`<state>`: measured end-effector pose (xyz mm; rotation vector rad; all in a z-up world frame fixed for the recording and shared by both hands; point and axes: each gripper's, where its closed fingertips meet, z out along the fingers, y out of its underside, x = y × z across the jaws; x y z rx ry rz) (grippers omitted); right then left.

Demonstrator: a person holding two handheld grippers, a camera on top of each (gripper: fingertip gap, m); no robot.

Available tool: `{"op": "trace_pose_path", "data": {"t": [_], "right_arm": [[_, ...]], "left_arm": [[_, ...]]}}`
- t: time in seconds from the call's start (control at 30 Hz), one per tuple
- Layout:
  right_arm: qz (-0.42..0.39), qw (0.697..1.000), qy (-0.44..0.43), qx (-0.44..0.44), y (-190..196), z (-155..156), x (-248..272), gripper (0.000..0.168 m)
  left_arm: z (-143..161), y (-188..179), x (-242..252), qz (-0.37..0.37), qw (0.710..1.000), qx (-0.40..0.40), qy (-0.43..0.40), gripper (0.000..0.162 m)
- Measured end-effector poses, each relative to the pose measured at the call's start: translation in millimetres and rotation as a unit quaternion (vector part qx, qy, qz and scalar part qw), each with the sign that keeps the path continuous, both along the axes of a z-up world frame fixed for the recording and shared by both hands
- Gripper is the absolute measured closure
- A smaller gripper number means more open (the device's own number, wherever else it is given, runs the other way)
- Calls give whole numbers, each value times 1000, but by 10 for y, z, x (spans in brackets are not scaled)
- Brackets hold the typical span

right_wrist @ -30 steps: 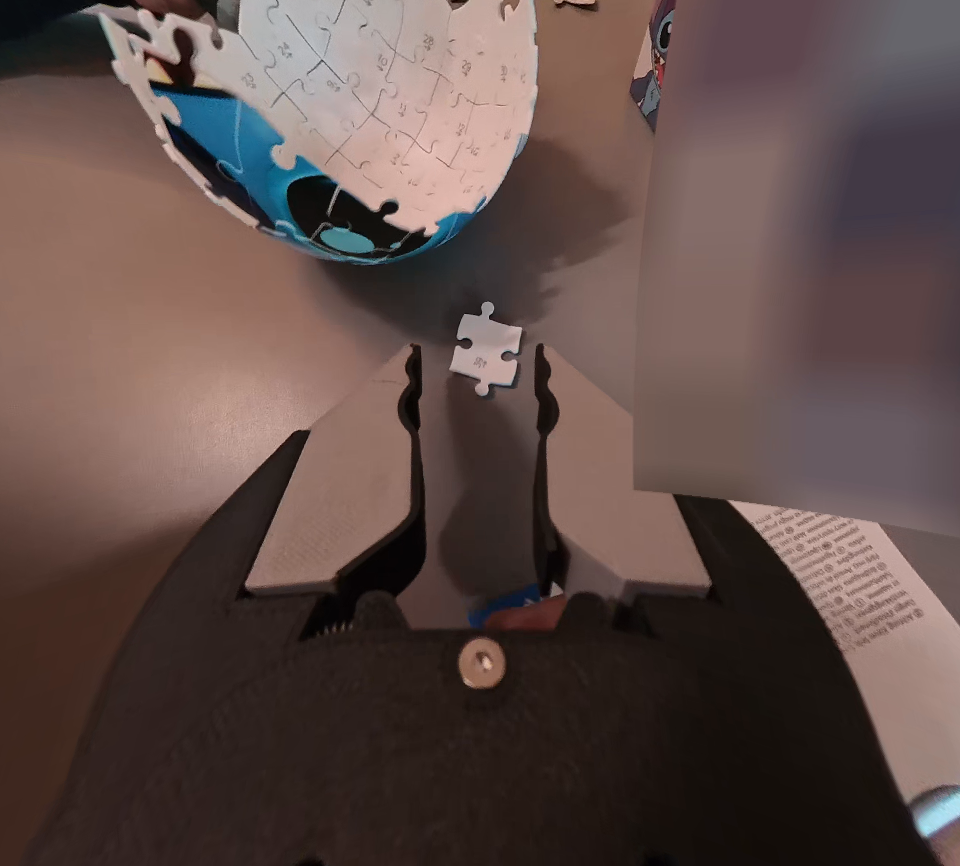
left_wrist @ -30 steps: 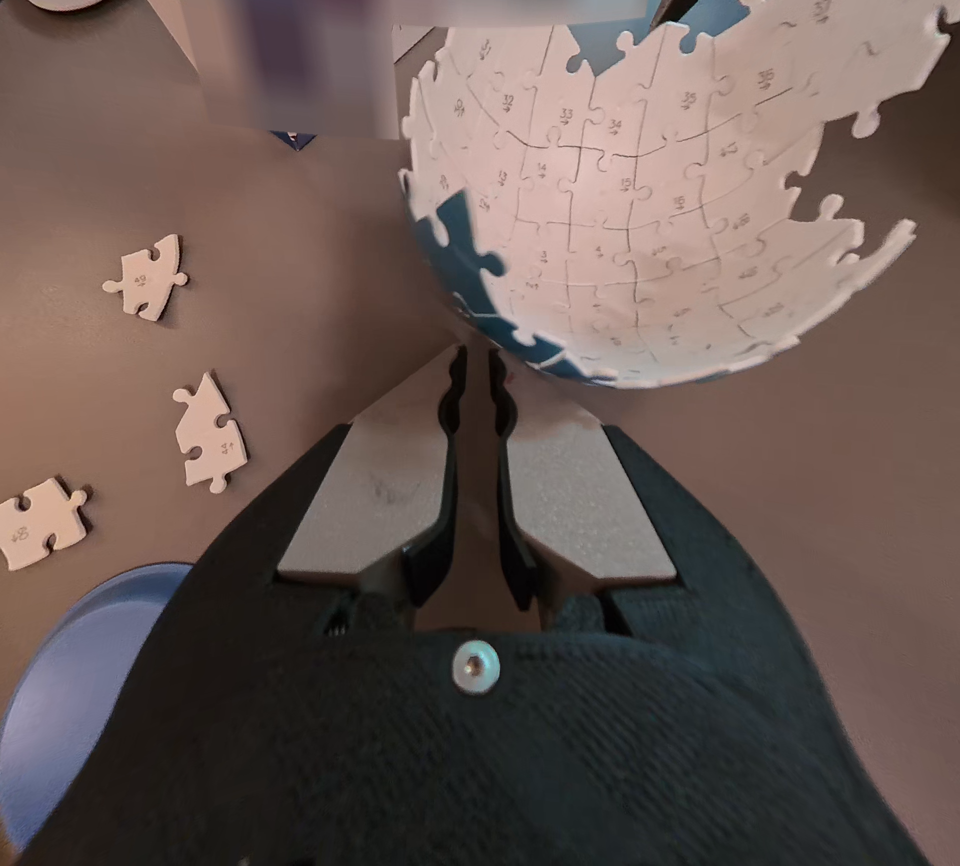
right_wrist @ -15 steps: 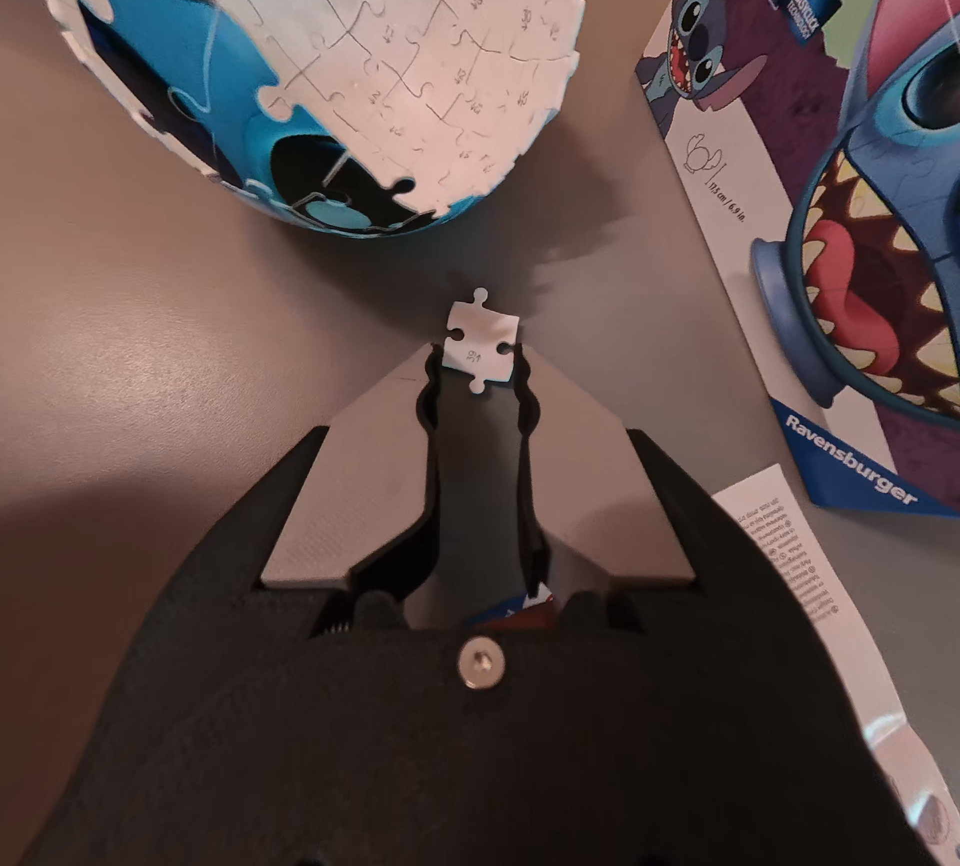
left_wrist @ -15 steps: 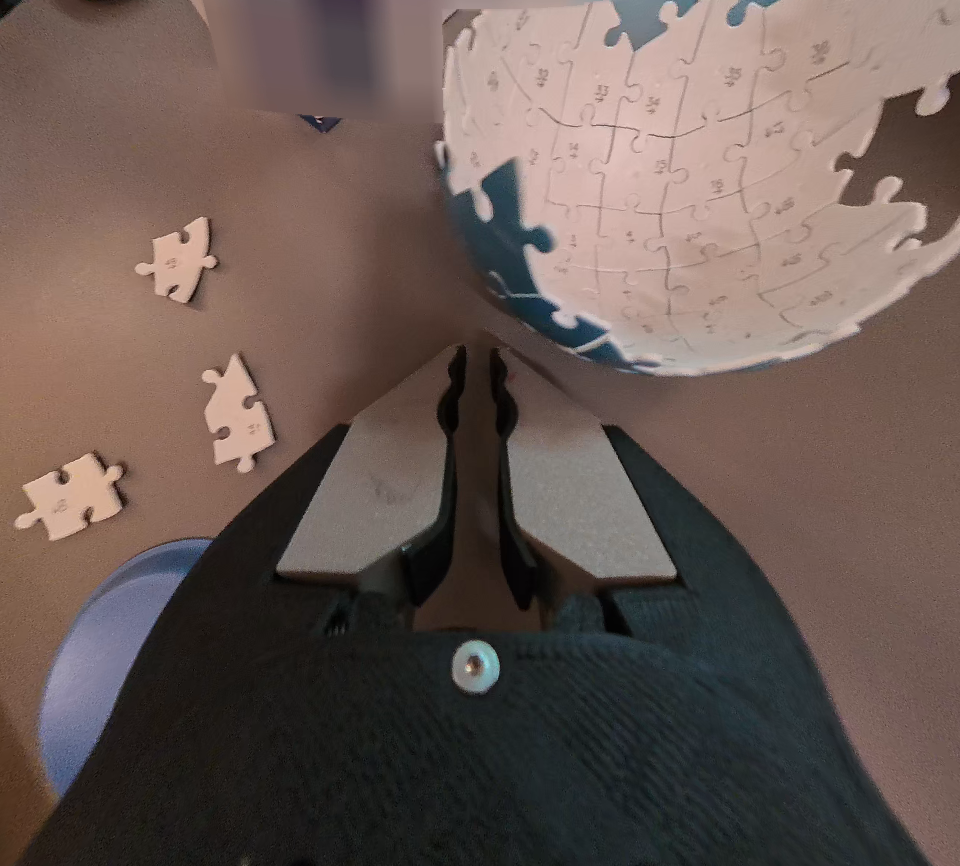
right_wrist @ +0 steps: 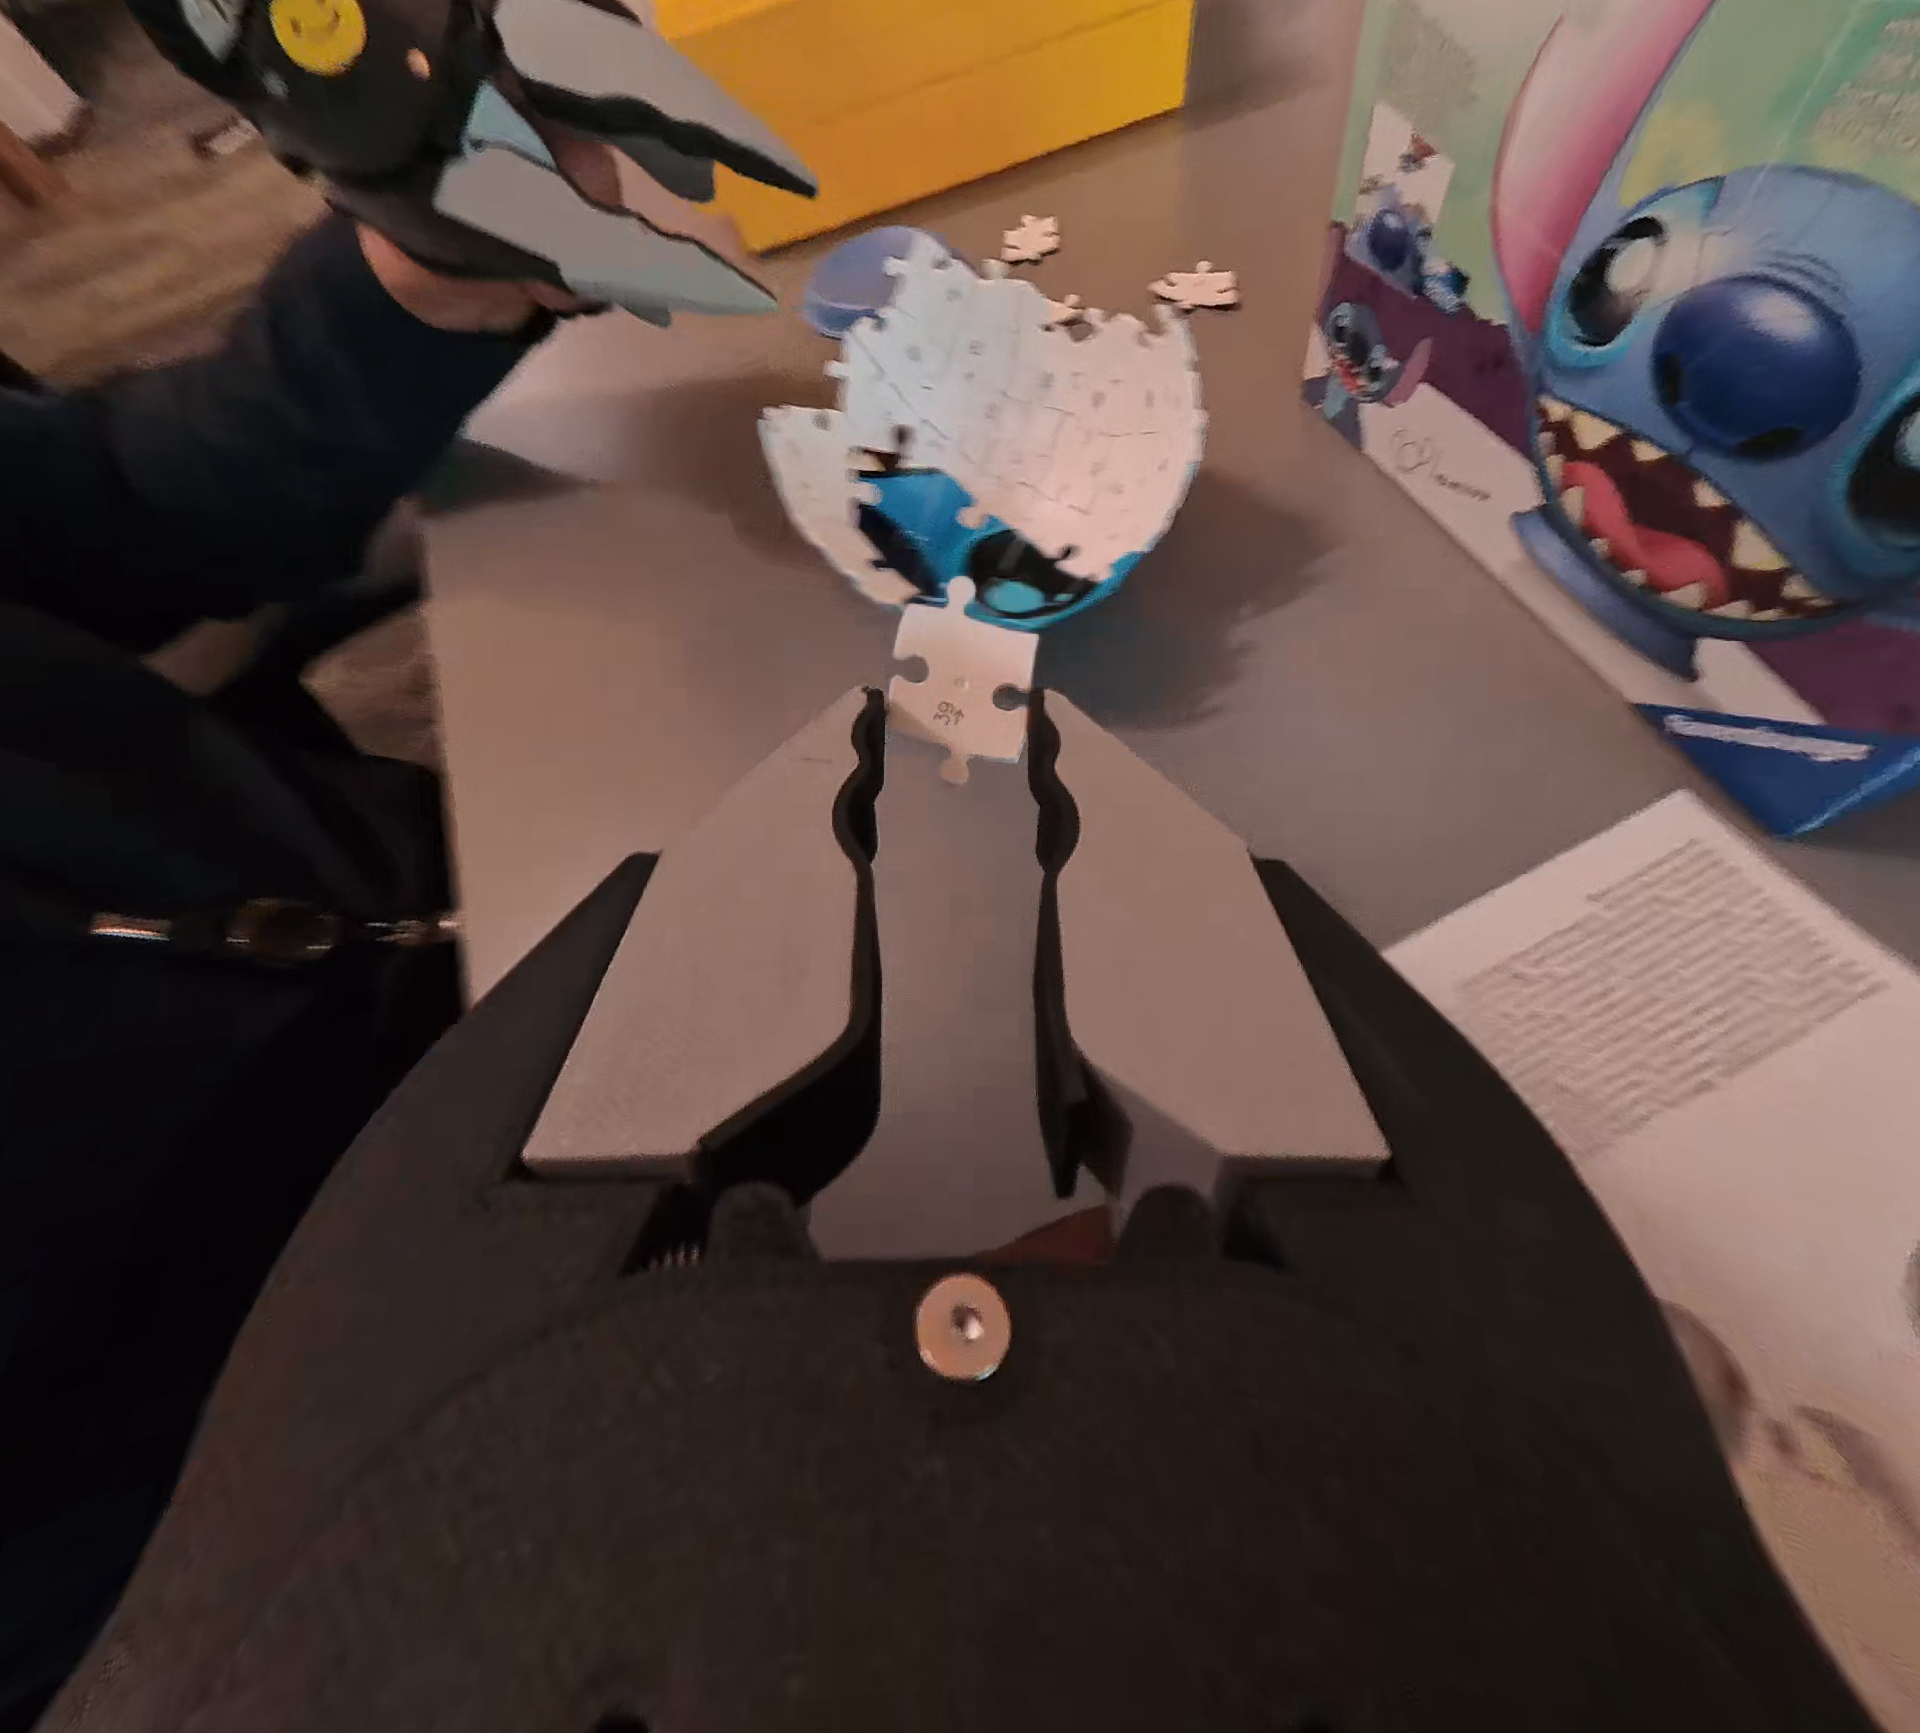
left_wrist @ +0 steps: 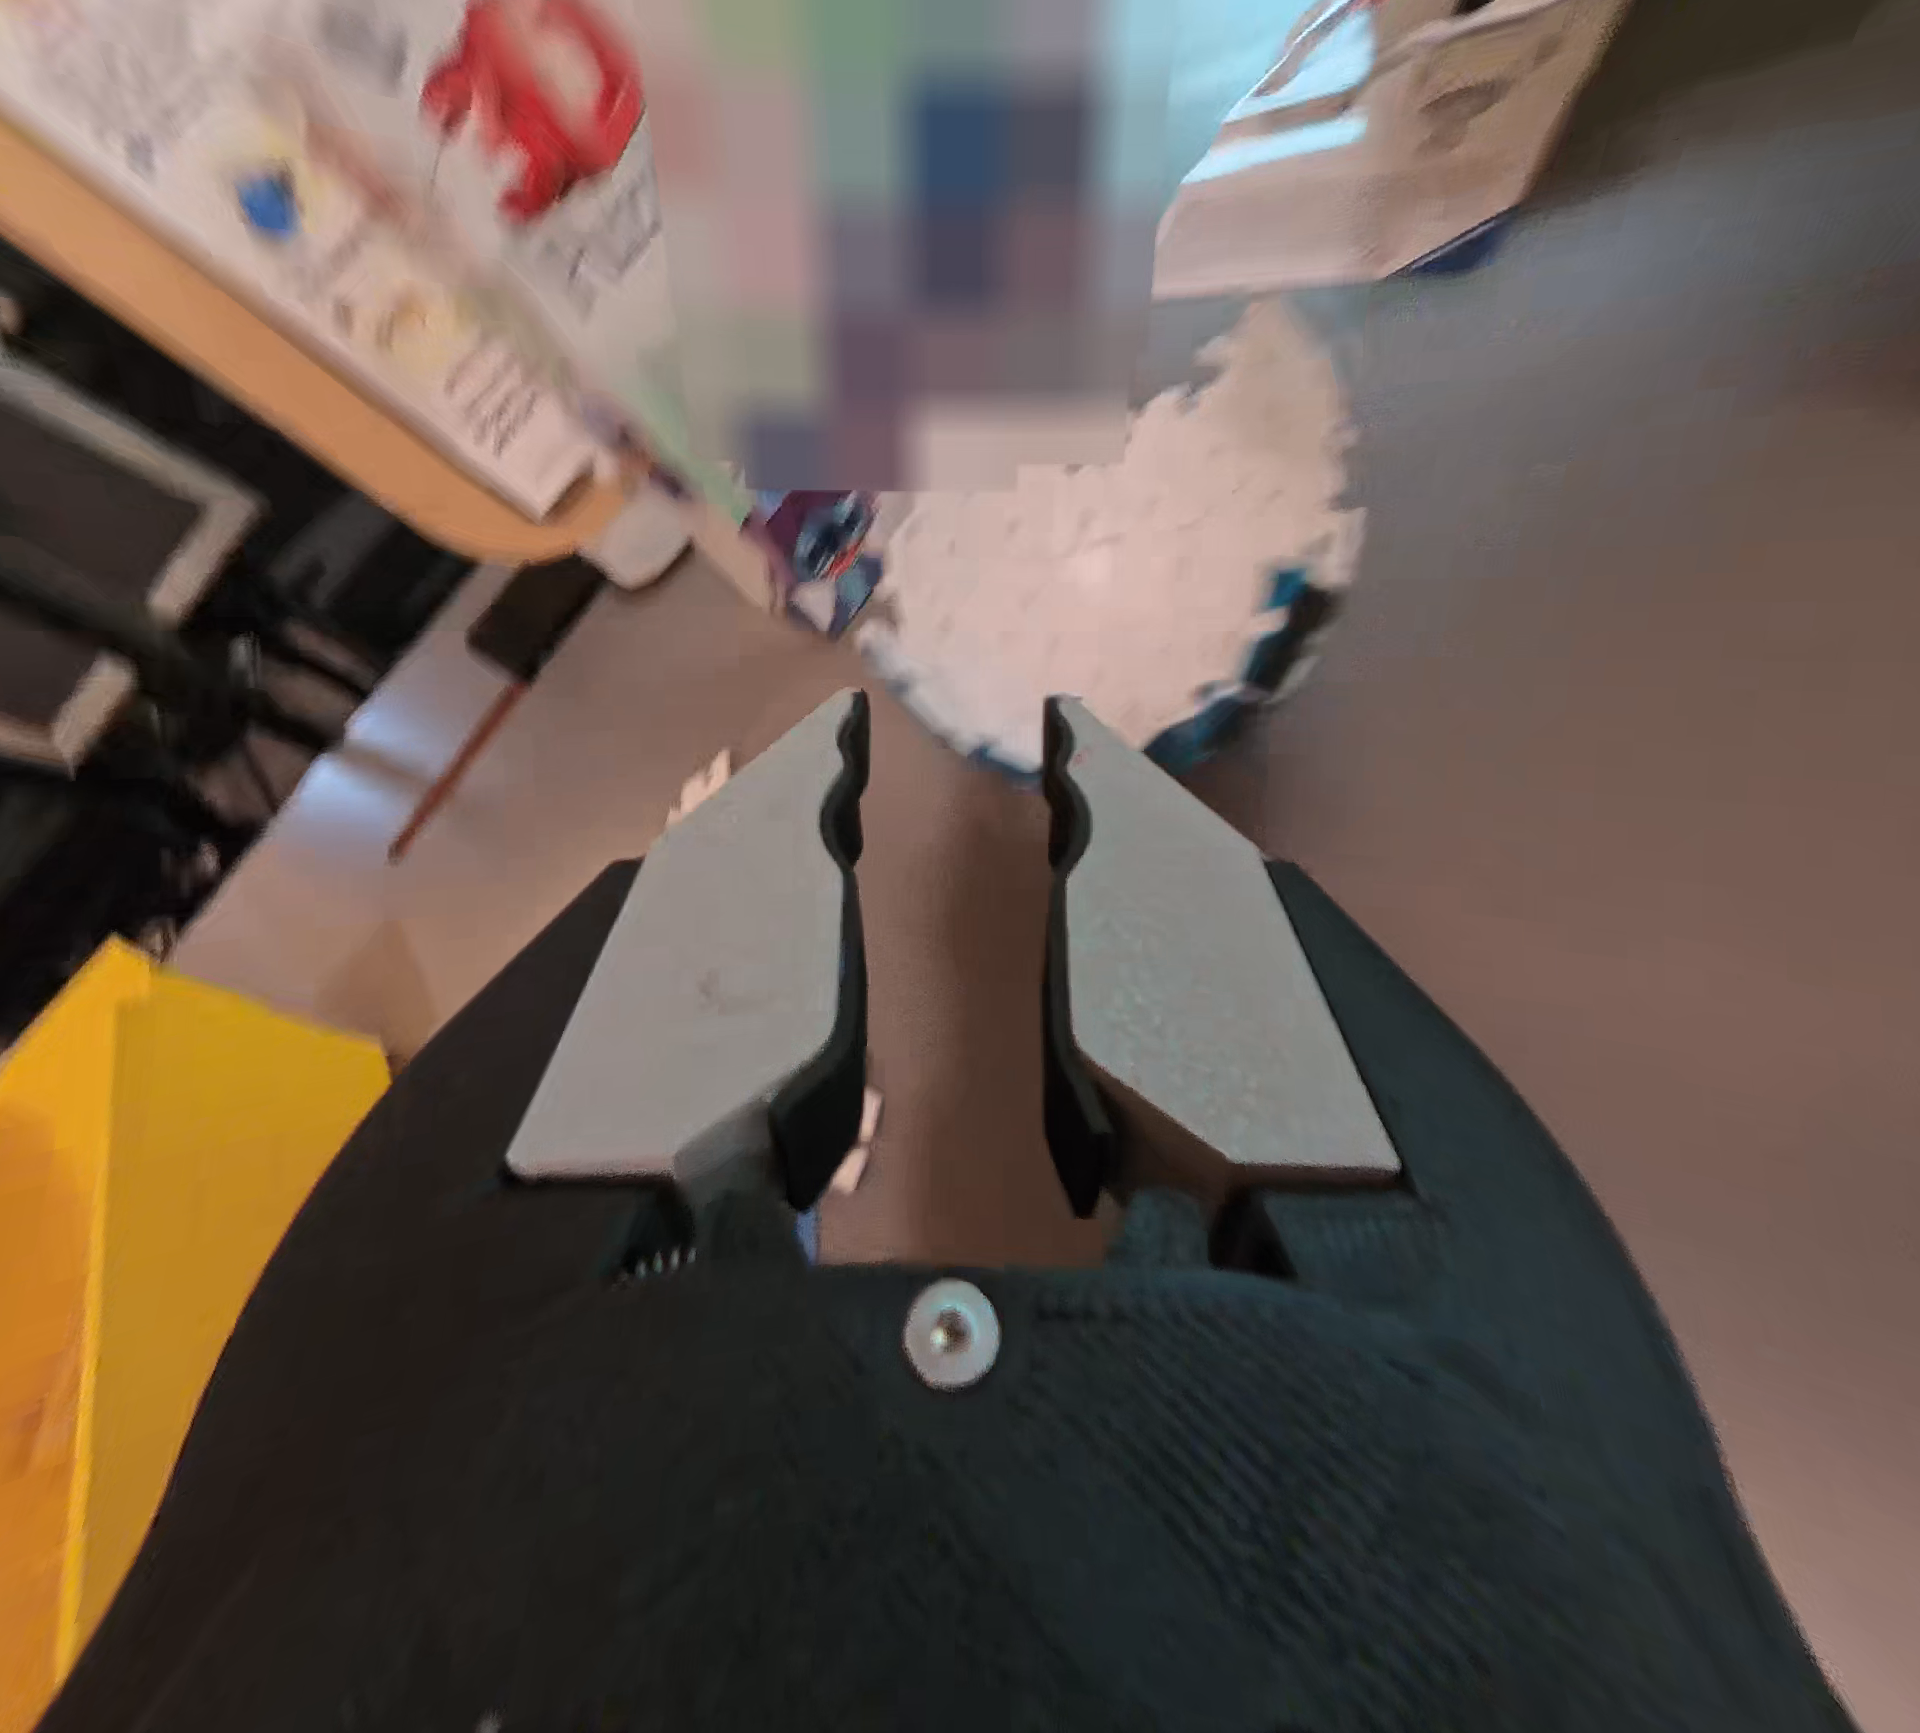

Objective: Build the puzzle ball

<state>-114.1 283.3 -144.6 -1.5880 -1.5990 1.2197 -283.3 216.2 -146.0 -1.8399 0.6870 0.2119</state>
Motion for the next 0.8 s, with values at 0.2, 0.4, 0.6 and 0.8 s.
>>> {"op": "trace_pose_path", "data": {"t": [0.2,0.4,0.6,0.8], "right_arm": [[67,995,-23,-75,-687,92,0,144],[105,988,-46,-105,-1063,28,-75,144],[122,983,-63,-120,-1172,-86,-155,144],[105,984,-11,-142,-1016,55,-234,147]], "left_arm": [[68,-292,1062,-154,981,18,115,139],[-31,-285,1329,-188,954,48,229,136],[-88,-319,1442,-217,936,82,266,153],[-194,-281,1394,-229,952,44,196,162]]}}
